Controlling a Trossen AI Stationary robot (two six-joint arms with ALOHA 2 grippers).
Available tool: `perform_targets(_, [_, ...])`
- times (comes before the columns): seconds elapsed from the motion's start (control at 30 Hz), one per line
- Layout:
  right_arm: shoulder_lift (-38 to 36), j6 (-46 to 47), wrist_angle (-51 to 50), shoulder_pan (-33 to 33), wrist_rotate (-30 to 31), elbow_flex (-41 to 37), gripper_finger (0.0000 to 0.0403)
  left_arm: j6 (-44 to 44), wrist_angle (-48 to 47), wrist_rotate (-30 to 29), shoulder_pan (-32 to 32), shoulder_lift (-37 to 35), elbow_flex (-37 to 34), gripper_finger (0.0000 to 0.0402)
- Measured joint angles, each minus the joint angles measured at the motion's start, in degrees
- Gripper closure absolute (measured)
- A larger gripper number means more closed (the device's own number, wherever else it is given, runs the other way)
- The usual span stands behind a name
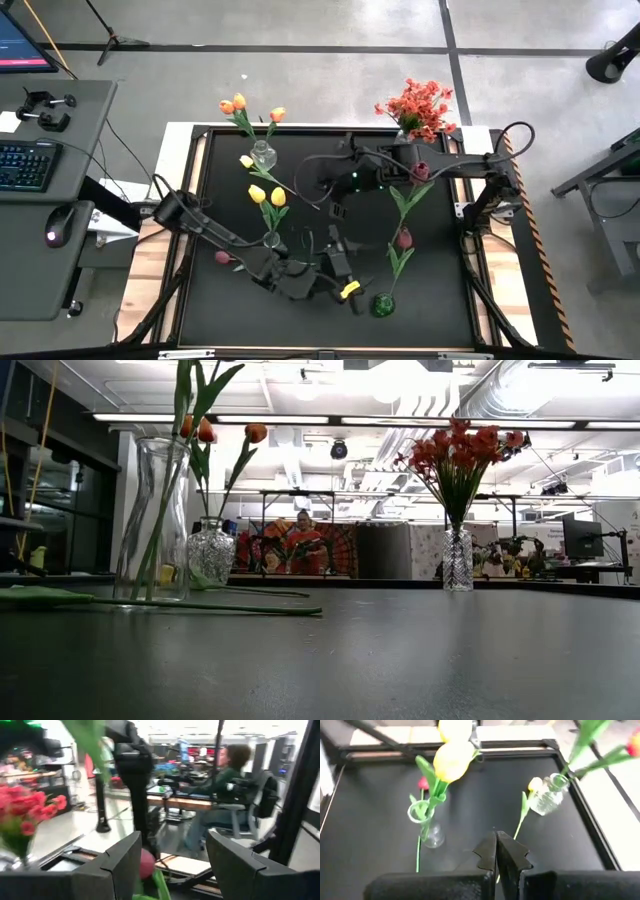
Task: Sort flowers into vase by color
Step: Put the left dark red flower into the green vase
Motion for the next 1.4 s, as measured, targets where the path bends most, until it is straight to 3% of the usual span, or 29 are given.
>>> perform_targets(0.13, [0.00,-4.42,3.42,-1.34,-3.79,0.00,0.0403,1.41,0.28,11.10,0.77,0.14,0.00,0.0193])
perform_targets(0.17, [0.00,-4.78,4.42,-1.66,-4.18,0.00,0.0403,1.34,-0.38,11.55,0.83,0.14,0.03,0.0193])
perform_targets(0.33, [-0.27,-1.76,11.61,-3.72,-6.60,0.24,0.0403,1.80,-7.22,-2.80,-0.53,0.17,-0.02,0.0193])
perform_targets(0.47, [-0.46,2.91,15.97,-4.52,-8.75,1.53,0.0403,1.42,-8.76,-8.82,-0.68,0.17,-0.37,0.0193])
perform_targets(0.67, [-0.48,6.13,25.74,-4.45,-14.14,1.57,0.0403,-2.31,-8.90,-4.37,2.79,0.49,-0.42,0.0193])
perform_targets(0.97, [-0.48,8.27,33.09,-4.26,-17.25,1.60,0.0403,-4.27,-10.28,-0.49,6.28,1.32,-0.46,0.0193])
perform_targets(1.13, [-2.31,5.76,30.33,-6.35,-17.24,1.55,0.0403,-3.89,-22.49,1.41,4.09,-1.05,-0.50,0.0193])
perform_targets(1.23, [-5.64,5.18,26.87,-9.03,-17.16,1.63,0.0403,-9.45,-35.98,0.51,0.53,-4.79,-0.33,0.0193])
perform_targets(1.4, [-11.71,4.29,17.30,-13.34,-17.06,1.62,0.0403,-27.83,-60.09,-12.31,-6.52,-7.65,-0.50,0.0193])
